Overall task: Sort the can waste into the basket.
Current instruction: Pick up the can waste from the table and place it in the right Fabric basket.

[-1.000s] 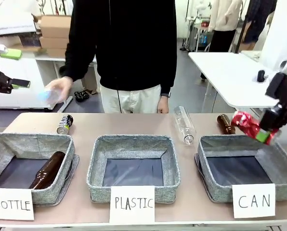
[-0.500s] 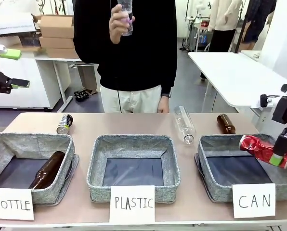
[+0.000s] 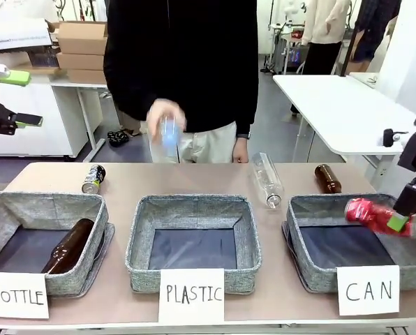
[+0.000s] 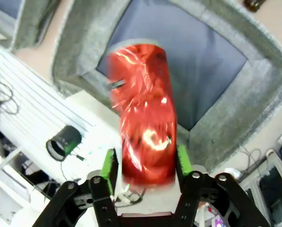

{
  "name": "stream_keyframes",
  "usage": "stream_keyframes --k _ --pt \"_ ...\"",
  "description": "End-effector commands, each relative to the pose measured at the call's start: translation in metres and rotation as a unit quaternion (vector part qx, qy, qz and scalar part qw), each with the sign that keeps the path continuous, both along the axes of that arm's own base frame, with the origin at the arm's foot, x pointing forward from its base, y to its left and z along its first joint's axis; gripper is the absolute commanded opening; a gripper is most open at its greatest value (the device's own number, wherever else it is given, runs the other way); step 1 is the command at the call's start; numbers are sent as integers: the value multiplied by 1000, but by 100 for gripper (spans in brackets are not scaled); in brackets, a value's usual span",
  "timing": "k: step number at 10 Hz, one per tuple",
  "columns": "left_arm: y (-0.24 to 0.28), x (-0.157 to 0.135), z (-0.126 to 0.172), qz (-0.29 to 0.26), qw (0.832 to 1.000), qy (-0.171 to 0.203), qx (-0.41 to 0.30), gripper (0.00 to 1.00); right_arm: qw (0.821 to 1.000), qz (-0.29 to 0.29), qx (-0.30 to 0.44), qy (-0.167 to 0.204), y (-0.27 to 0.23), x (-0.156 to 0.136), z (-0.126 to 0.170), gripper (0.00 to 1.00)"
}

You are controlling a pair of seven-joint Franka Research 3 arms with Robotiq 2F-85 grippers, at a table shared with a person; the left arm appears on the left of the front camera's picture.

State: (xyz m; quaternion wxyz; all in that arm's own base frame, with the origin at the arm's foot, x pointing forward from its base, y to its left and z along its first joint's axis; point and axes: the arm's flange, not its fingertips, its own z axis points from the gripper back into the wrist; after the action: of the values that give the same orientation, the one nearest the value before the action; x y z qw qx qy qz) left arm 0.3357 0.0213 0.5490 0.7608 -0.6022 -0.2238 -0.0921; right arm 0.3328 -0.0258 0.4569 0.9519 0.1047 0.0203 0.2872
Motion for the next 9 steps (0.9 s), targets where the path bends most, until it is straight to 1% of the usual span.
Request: stream_keyframes --k 1,2,4,6,7,8,9 --pt "-1 1 1 -4 1000 -12 -8 100 998 -16 45 -34 -1 8 4 100" --pt "-1 1 1 -4 1000 -12 -8 100 997 -16 62 -48 -1 8 5 100" --pt "-1 1 1 -4 1000 -12 -8 100 996 -21 67 -47 -2 8 6 100" --pt "-1 1 1 -4 1000 -12 -8 100 996 -30 80 -33 -2 13 3 100" --pt "-1 1 1 -4 1000 -12 -8 100 994 -43 102 -26 -1 16 6 100" --pt "-1 1 1 -4 1000 -12 -8 100 984 -64 166 -31 0 15 16 100" --pt "-1 1 1 -4 1000 -12 -8 100 936 -135 320 -52 1 15 39 100"
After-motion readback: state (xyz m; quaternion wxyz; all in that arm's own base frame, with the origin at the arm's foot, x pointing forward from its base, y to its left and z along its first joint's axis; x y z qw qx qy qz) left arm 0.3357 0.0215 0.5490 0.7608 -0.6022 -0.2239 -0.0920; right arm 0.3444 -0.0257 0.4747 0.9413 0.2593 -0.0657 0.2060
